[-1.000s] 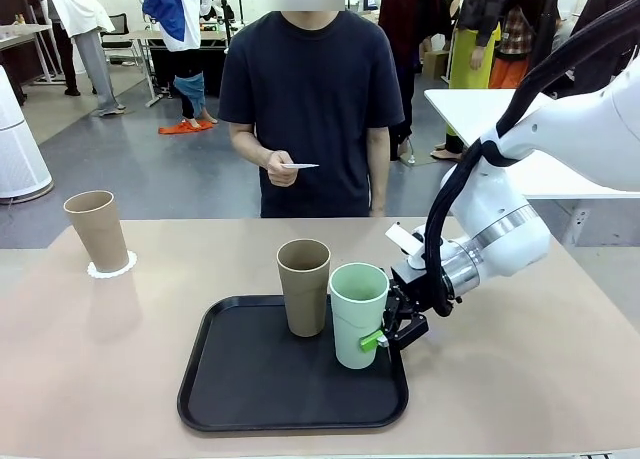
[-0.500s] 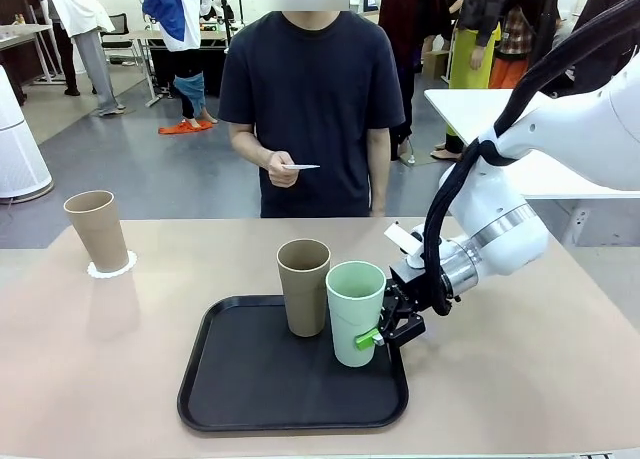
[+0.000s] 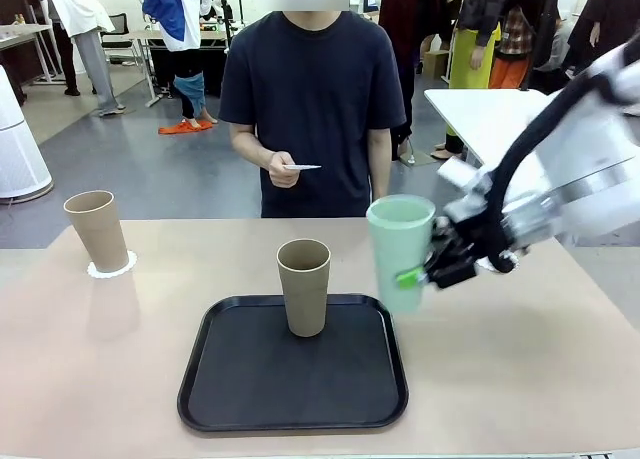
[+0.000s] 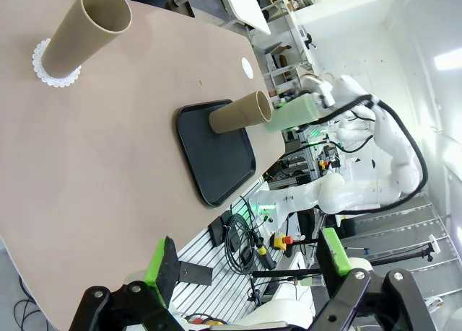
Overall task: Place coasters on the table and set cups on them.
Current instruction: Take one Reusable plastic cup from the Flat Tray and place it on a coaster set by the human.
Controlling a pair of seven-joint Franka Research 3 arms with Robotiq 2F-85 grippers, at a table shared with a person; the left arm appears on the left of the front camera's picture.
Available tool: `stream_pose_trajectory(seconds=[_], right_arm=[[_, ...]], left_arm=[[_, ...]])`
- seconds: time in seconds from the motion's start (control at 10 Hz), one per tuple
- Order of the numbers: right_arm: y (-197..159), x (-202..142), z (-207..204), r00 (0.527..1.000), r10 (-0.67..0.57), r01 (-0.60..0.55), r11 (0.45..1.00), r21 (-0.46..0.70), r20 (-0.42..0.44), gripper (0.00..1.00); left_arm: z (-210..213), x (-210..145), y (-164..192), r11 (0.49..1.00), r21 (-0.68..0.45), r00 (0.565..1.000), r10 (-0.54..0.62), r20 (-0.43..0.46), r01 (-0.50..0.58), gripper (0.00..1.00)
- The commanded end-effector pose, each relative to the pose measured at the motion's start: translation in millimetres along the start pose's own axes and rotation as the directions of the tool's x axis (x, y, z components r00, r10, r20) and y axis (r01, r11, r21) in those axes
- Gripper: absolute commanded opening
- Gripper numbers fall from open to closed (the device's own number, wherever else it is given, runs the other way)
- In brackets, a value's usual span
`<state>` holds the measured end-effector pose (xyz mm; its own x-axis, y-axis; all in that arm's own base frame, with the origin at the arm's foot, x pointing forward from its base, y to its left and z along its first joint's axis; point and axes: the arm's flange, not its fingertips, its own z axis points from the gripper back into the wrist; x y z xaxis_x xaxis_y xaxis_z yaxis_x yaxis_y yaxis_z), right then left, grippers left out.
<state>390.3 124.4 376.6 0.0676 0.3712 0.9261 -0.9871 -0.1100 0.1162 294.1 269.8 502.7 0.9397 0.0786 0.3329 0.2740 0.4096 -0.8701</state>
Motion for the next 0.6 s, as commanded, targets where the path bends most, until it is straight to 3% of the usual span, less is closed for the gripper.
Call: stream_pose_trajectory(seconds=[0.0, 0.2, 0.4, 0.5], right_arm=[[33.0, 59.2, 58.9, 0.999, -0.039, 0.038, 0.997, -0.069, -0.023, 0.00], [40.7, 87.6, 94.4, 0.998, -0.054, 0.055, 0.990, -0.130, 0.016, 0.00], [39.2, 89.6, 98.8, 0.991, -0.133, 0.133, 0.977, -0.169, 0.011, 0.00], [48.5, 98.7, 106.3, 0.999, -0.039, 0.040, 0.987, -0.158, 0.006, 0.00]], left_arm=[[1.9, 0.6, -3.6, 1.000, -0.009, 1.000, 0.008, 0.011, -0.008, 1.00], [1.9, 0.6, -3.6, 1.000, -0.009, 1.000, 0.008, 0.011, -0.008, 1.00], [1.9, 0.6, -3.6, 1.000, -0.009, 1.000, 0.008, 0.011, -0.008, 1.00], [1.9, 0.6, -3.6, 1.000, -0.009, 1.000, 0.008, 0.011, -0.008, 1.00]])
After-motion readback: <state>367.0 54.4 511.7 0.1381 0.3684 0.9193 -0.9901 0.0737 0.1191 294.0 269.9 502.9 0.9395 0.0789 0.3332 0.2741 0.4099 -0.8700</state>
